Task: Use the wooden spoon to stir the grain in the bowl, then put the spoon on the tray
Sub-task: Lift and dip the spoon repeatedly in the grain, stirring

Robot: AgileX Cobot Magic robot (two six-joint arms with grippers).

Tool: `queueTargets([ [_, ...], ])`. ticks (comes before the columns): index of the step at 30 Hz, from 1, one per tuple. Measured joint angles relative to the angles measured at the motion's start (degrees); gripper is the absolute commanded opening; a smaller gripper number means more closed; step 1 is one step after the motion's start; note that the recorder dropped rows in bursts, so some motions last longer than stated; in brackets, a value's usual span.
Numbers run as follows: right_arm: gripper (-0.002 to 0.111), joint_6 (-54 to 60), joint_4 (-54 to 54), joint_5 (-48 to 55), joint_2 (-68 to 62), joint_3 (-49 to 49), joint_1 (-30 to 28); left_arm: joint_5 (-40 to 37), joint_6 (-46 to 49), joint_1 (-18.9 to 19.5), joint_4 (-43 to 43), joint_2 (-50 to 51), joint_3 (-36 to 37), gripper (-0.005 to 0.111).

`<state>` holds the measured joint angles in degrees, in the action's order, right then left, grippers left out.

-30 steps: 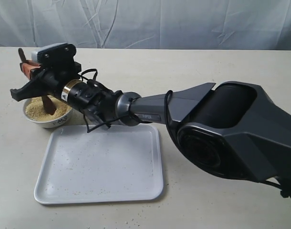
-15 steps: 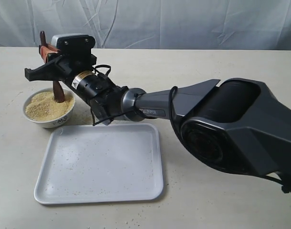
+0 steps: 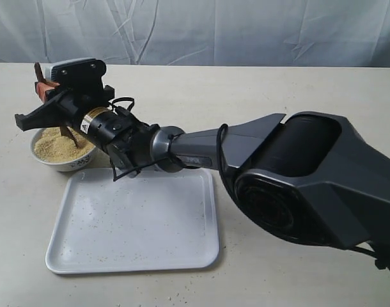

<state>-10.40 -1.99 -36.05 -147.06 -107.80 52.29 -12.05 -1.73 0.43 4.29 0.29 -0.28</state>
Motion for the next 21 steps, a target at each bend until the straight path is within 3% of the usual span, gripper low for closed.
queueTargets([
  [12,-0.001,0.12,4.52,-4.34,3.67,0.0,0.09,0.0,0.0,0.0,0.0,0.0,0.0,0.0],
  [21,-0.001,0.12,5.26,-0.54,1.32,0.0,1.54,0.0,0.0,0.0,0.0,0.0,0.0,0.0],
])
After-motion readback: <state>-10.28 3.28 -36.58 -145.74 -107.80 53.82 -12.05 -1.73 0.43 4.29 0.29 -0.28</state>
